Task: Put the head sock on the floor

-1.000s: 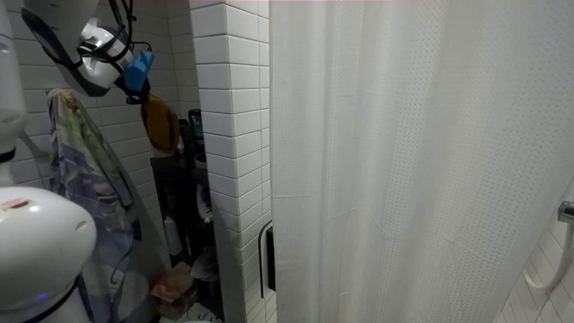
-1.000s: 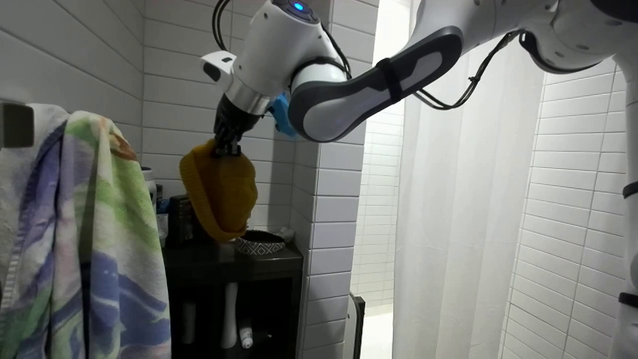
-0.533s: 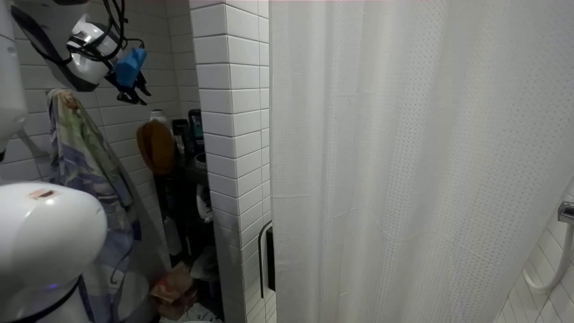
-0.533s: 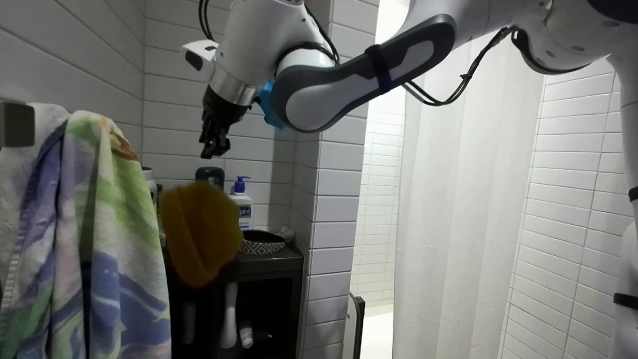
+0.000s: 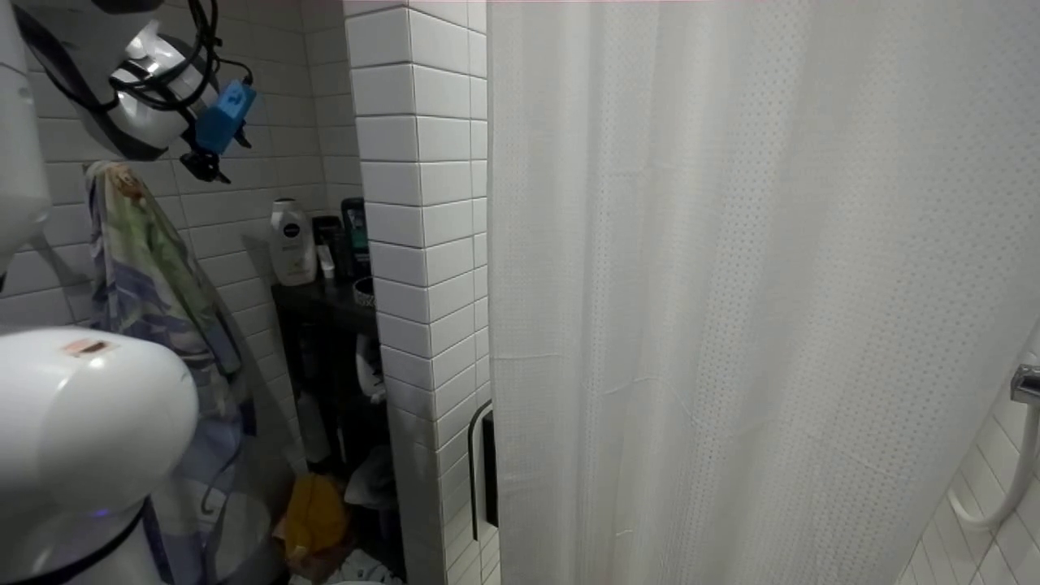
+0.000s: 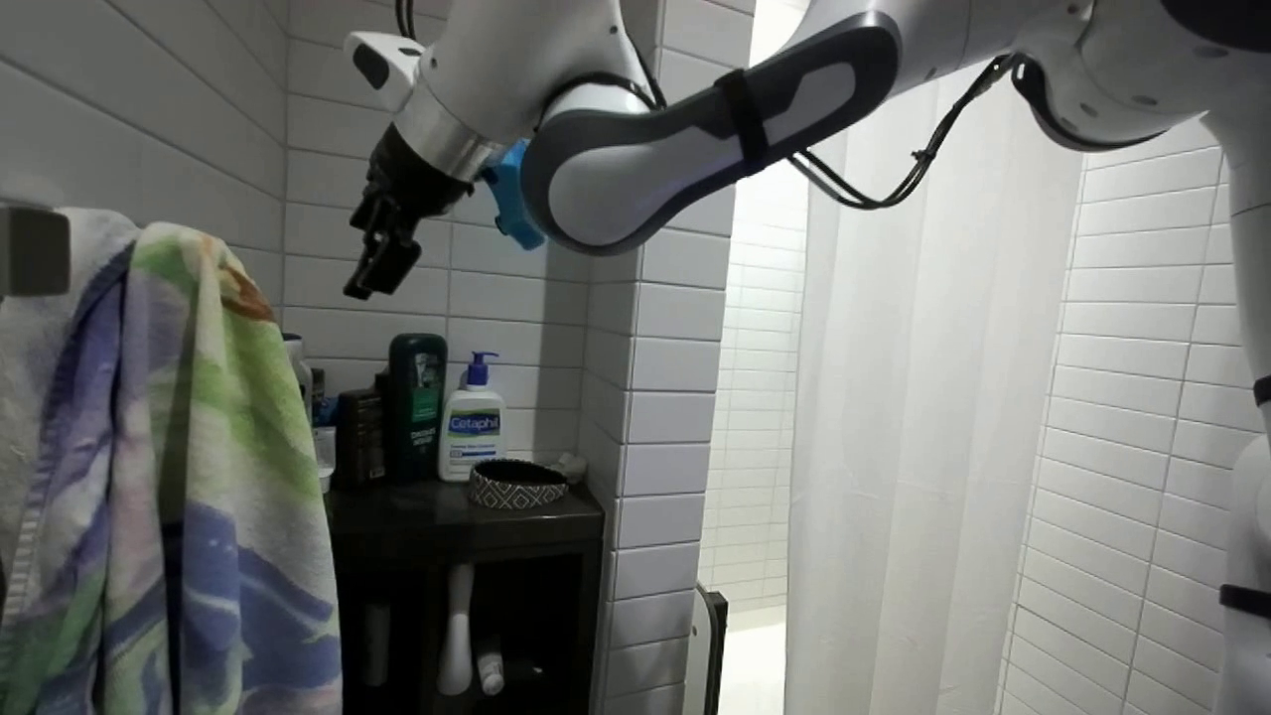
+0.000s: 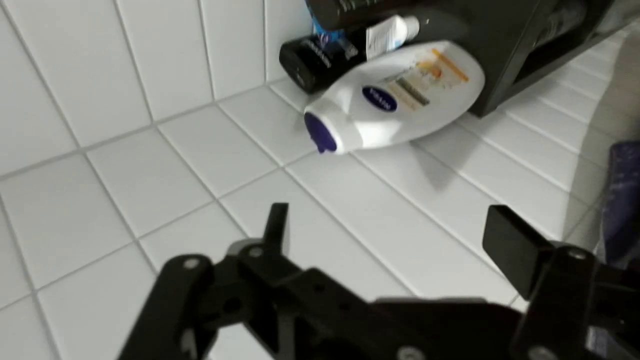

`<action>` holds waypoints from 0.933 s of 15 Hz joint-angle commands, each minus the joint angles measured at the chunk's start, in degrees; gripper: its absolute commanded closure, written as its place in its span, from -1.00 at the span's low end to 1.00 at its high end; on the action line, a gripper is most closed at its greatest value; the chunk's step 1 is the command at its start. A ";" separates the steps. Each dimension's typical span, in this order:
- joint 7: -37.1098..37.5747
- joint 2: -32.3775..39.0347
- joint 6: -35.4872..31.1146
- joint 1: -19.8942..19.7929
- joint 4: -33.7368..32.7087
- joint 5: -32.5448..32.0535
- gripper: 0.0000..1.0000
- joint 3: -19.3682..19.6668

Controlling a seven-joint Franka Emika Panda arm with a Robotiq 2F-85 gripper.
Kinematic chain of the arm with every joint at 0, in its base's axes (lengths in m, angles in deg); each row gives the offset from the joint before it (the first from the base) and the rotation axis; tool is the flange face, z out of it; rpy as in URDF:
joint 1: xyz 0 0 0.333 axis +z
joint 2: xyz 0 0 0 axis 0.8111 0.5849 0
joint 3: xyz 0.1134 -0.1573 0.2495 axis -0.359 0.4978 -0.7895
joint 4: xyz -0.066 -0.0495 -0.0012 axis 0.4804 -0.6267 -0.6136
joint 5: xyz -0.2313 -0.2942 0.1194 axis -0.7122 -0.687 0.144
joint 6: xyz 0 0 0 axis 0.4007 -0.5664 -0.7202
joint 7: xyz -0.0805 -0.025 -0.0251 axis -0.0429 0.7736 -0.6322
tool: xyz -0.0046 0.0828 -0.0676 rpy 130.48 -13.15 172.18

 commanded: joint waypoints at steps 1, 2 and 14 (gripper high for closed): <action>-0.86 2.25 -12.56 0.23 -0.68 4.18 -1.00 1.18; -1.37 2.89 -16.38 0.12 -0.50 5.62 -1.00 1.15; 20.68 -6.34 -41.56 -20.21 8.51 7.46 -1.00 -34.02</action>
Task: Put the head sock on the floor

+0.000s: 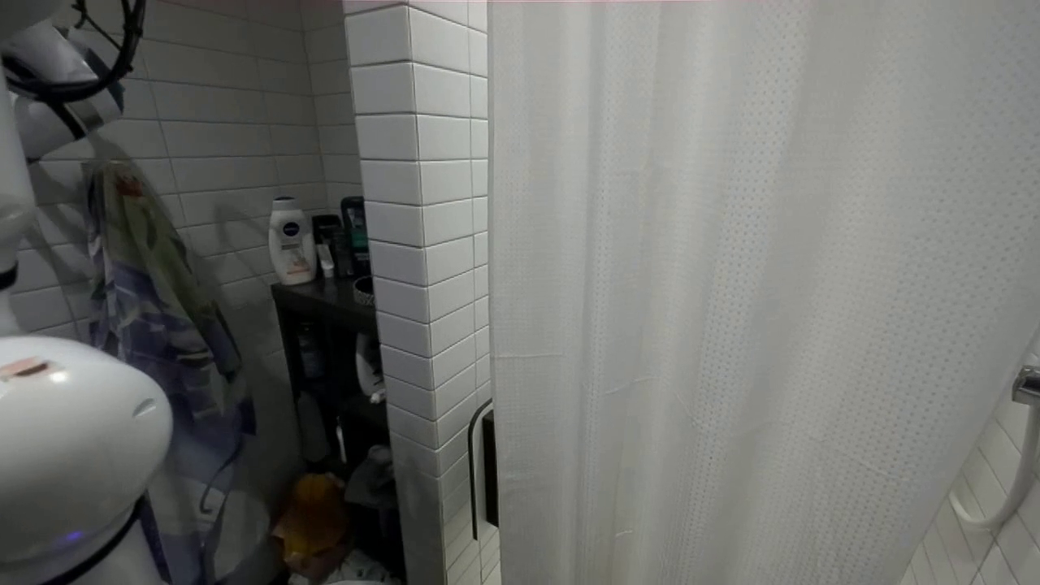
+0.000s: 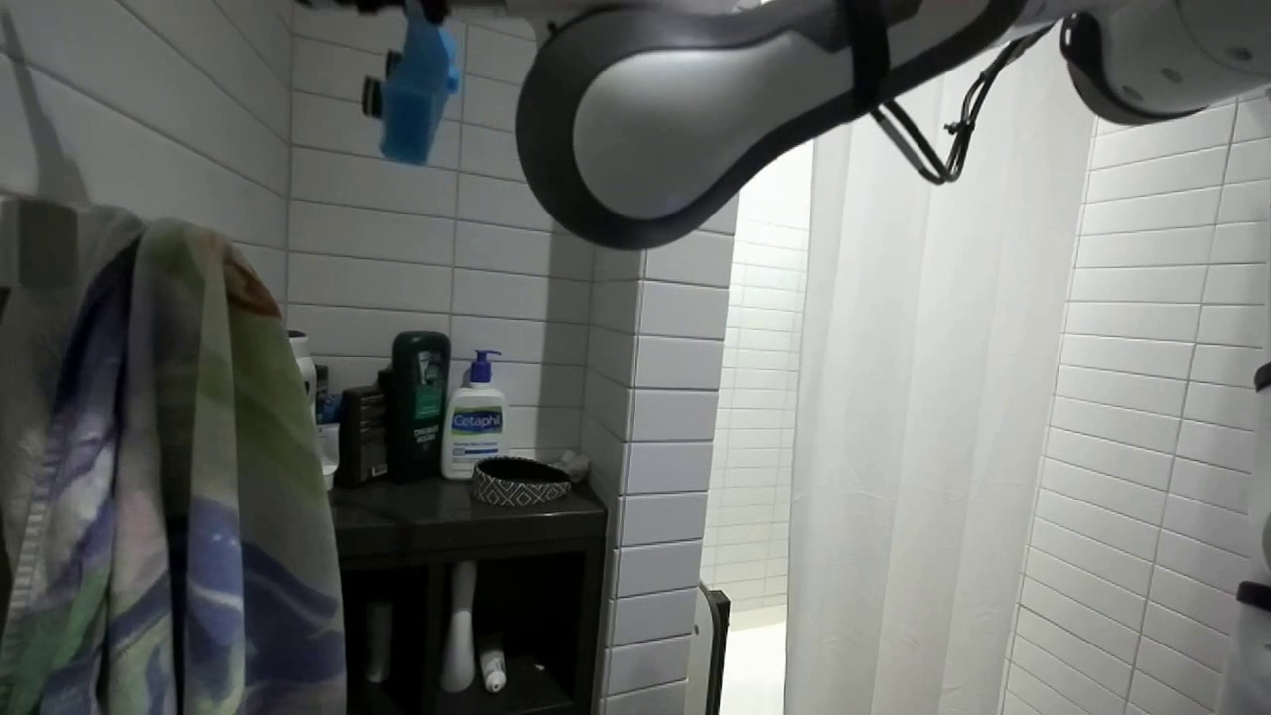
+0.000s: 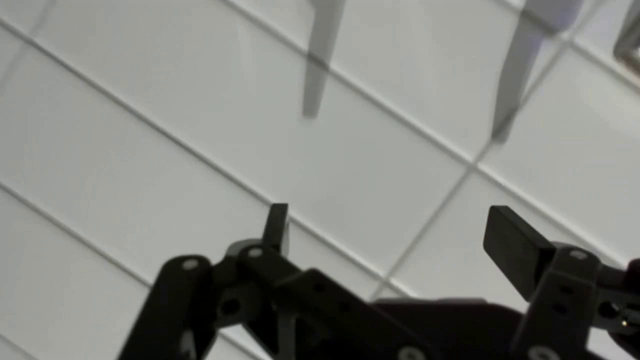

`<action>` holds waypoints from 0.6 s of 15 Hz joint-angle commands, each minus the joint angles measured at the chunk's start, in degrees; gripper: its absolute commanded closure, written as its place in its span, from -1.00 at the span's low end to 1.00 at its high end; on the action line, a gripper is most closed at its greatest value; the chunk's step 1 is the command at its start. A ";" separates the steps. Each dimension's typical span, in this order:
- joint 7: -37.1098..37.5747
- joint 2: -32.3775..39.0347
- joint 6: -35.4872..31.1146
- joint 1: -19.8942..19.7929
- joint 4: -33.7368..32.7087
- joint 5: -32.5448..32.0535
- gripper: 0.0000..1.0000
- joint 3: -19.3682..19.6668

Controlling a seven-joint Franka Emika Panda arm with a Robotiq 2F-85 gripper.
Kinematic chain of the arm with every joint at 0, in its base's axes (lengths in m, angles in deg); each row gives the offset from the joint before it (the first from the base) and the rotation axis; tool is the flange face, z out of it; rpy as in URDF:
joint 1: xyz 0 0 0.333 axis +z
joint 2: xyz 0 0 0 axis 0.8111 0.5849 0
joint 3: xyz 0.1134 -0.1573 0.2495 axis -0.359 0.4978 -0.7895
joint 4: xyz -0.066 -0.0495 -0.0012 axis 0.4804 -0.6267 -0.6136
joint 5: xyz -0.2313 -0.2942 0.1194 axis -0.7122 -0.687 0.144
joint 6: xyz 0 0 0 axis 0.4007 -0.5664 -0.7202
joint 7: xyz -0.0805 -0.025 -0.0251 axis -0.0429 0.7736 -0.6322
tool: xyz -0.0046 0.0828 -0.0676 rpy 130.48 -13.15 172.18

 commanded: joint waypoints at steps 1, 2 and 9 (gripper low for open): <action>10.68 -2.97 0.16 -6.92 -1.65 -5.00 -1.00 -7.82; 12.94 -3.43 0.31 -8.11 -2.11 -5.67 -1.00 -9.42; 13.11 -3.18 0.41 -7.43 -2.05 -4.17 -1.00 -9.78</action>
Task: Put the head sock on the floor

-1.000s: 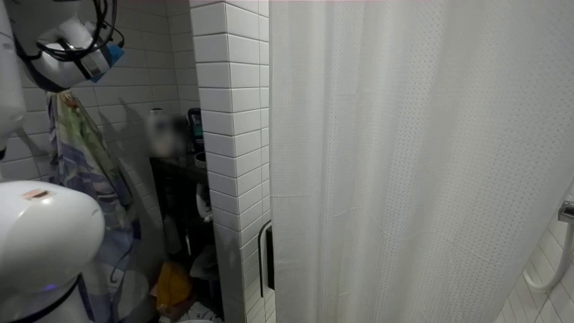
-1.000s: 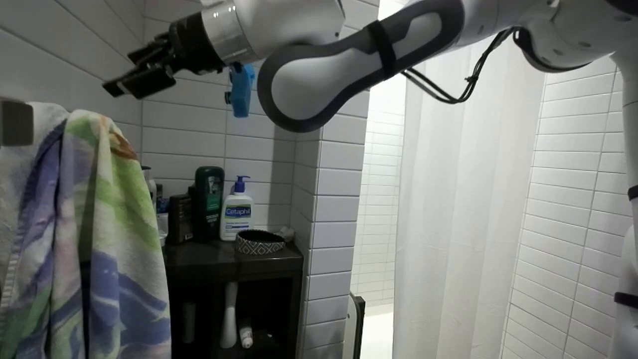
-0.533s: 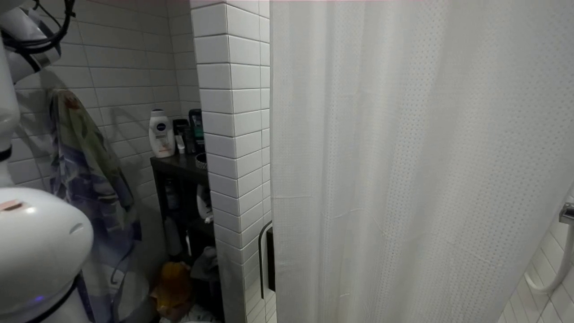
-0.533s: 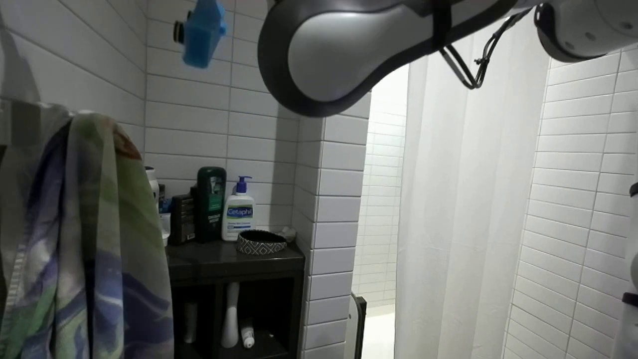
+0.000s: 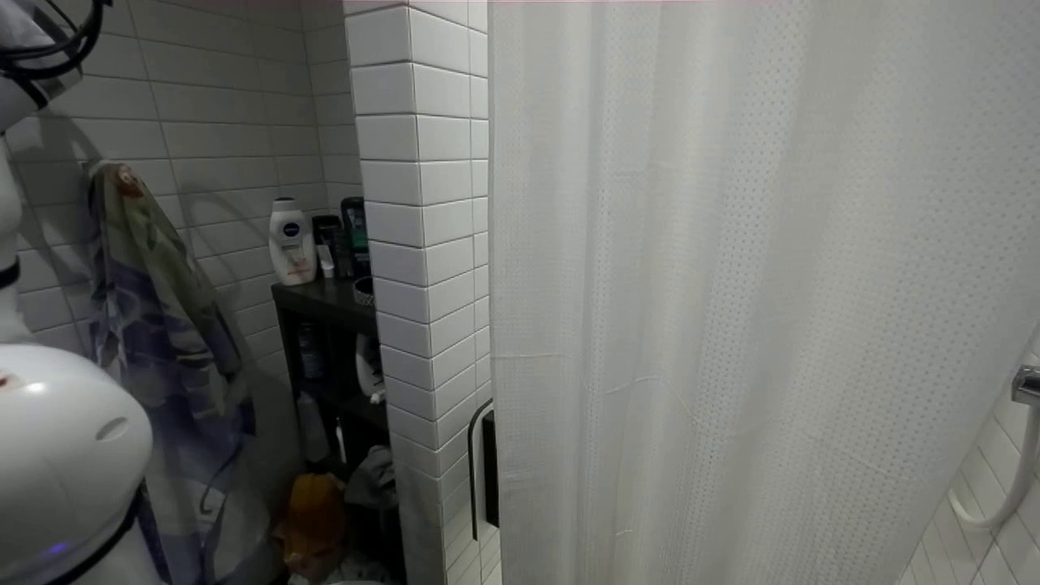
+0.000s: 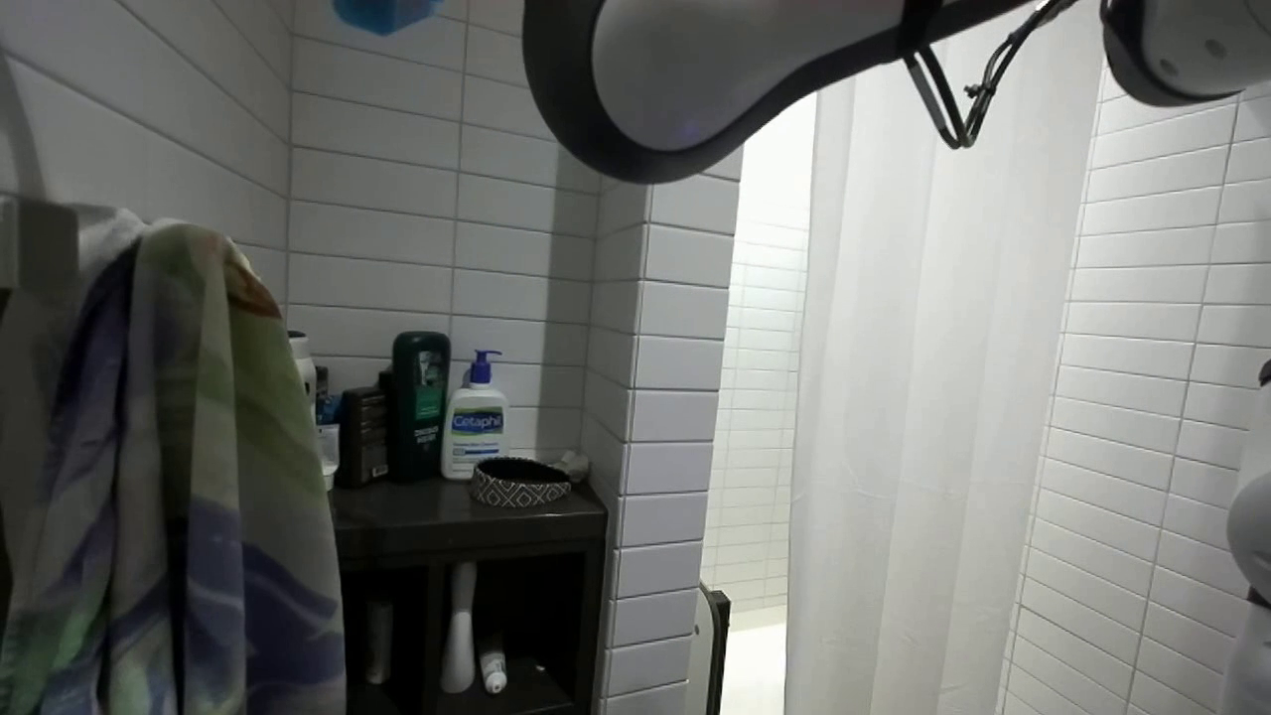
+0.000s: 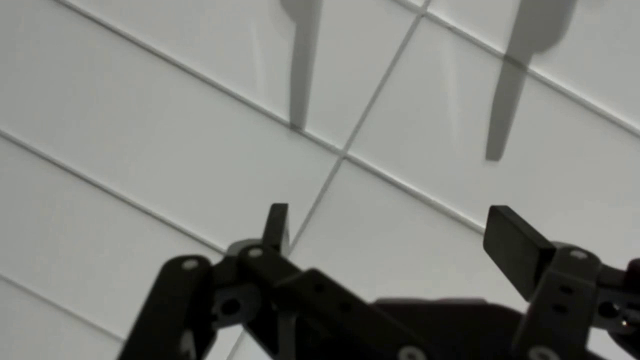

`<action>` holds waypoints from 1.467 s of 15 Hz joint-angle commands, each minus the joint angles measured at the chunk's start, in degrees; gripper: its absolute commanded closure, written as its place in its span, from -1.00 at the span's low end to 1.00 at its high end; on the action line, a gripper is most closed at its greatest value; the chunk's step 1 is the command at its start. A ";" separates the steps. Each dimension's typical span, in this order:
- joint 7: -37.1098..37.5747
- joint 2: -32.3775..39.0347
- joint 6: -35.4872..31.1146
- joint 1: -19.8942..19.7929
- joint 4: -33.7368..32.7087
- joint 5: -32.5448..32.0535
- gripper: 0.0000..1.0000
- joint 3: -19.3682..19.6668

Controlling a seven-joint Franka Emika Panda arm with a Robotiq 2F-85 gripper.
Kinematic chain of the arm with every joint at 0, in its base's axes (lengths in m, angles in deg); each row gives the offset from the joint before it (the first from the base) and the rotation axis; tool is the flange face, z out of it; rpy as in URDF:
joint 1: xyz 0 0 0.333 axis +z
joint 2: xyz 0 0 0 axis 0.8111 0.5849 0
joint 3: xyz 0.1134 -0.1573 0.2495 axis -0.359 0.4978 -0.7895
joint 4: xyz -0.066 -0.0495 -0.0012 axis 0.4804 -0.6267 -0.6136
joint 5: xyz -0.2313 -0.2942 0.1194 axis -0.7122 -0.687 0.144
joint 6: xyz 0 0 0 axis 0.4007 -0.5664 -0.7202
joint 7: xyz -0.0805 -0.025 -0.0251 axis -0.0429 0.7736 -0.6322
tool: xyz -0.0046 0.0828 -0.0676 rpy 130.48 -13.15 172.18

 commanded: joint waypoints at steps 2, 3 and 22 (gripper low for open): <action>0.03 0.00 0.00 -0.08 0.00 0.00 -1.00 0.00; 0.04 0.00 0.00 -0.08 0.00 0.00 -1.00 0.00; 3.11 -7.69 4.71 -2.73 8.52 -0.66 -1.00 3.96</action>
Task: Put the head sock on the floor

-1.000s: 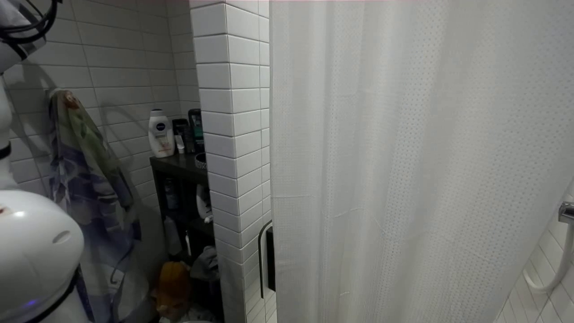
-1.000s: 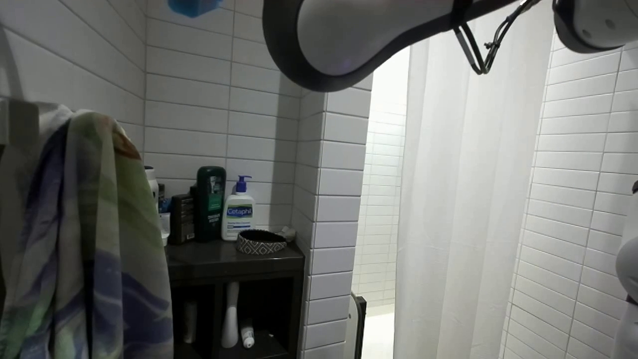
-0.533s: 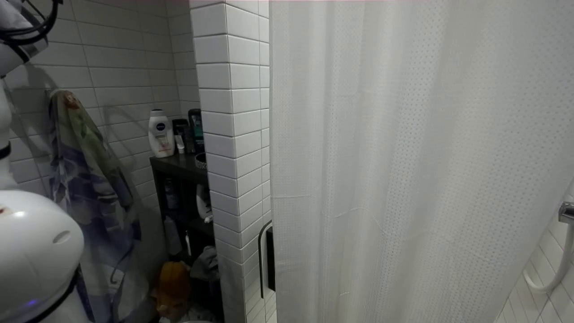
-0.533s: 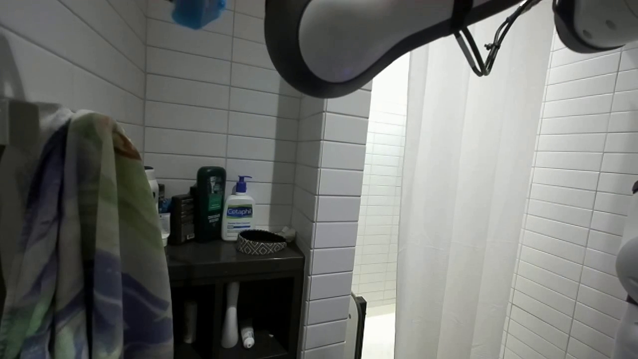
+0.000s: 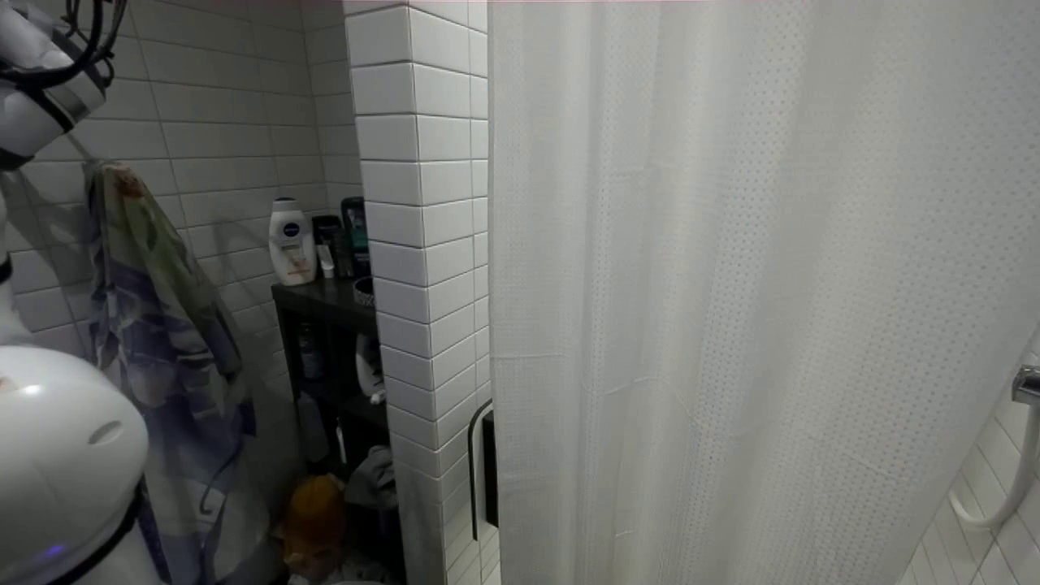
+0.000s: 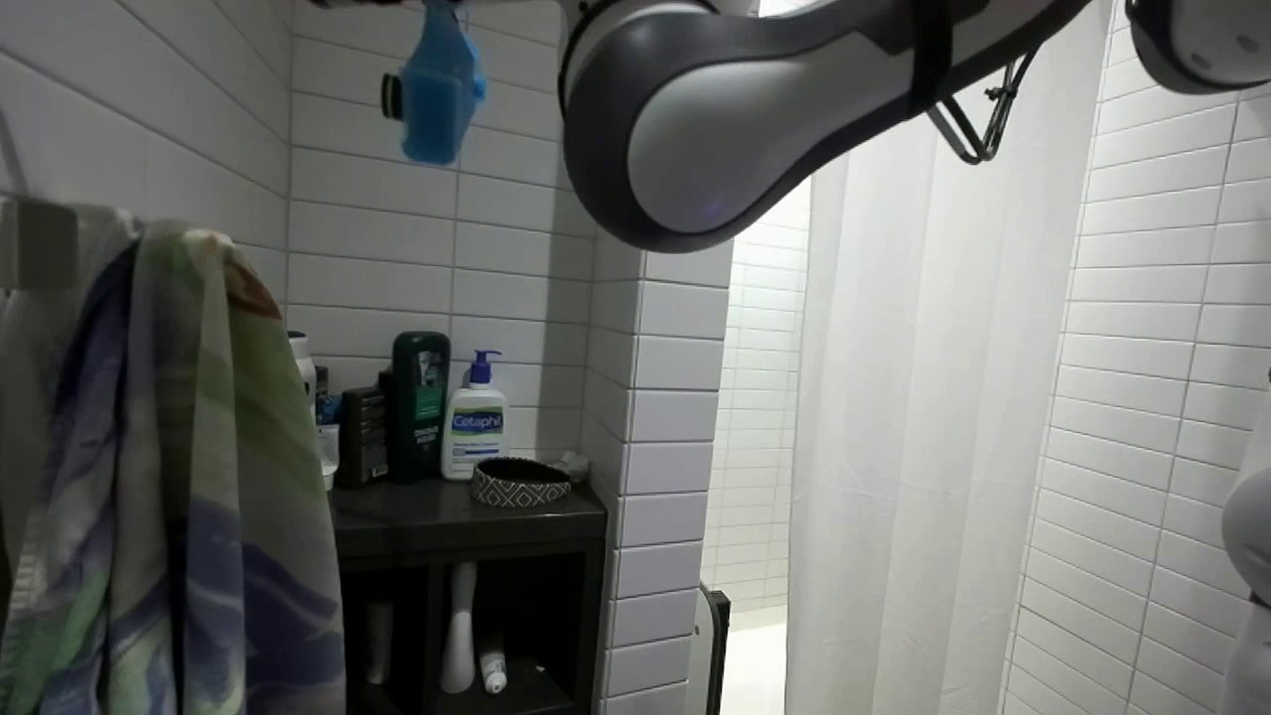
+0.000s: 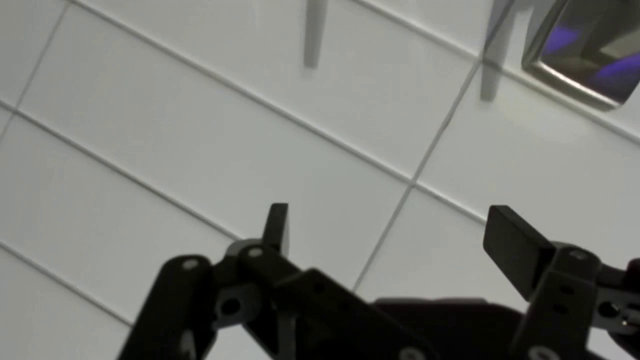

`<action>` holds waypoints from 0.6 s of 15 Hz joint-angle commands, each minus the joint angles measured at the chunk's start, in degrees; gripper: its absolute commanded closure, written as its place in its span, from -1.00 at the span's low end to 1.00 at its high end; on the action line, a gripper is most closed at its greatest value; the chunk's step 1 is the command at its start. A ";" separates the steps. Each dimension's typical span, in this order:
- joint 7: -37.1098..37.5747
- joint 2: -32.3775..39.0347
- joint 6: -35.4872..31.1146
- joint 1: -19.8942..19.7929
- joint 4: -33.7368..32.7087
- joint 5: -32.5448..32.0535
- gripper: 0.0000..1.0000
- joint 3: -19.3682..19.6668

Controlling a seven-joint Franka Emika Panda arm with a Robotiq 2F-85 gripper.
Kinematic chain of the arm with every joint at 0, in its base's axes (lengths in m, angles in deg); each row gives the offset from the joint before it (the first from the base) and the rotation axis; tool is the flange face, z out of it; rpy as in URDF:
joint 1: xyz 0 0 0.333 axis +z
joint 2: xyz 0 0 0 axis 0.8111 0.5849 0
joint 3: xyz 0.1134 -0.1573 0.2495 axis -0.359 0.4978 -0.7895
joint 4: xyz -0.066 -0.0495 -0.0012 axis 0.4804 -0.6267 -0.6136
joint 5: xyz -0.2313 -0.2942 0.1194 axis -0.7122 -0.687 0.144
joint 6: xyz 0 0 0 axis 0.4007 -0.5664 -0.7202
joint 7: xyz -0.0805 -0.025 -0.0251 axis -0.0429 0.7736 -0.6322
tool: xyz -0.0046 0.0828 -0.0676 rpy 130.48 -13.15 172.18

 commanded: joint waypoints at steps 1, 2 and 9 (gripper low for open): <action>2.50 -5.11 1.69 -1.17 3.09 -0.87 -1.00 2.37; 2.62 -5.86 2.51 -0.92 3.88 -0.82 -1.00 3.20; -12.77 -10.12 8.01 16.13 12.20 17.63 -1.00 19.46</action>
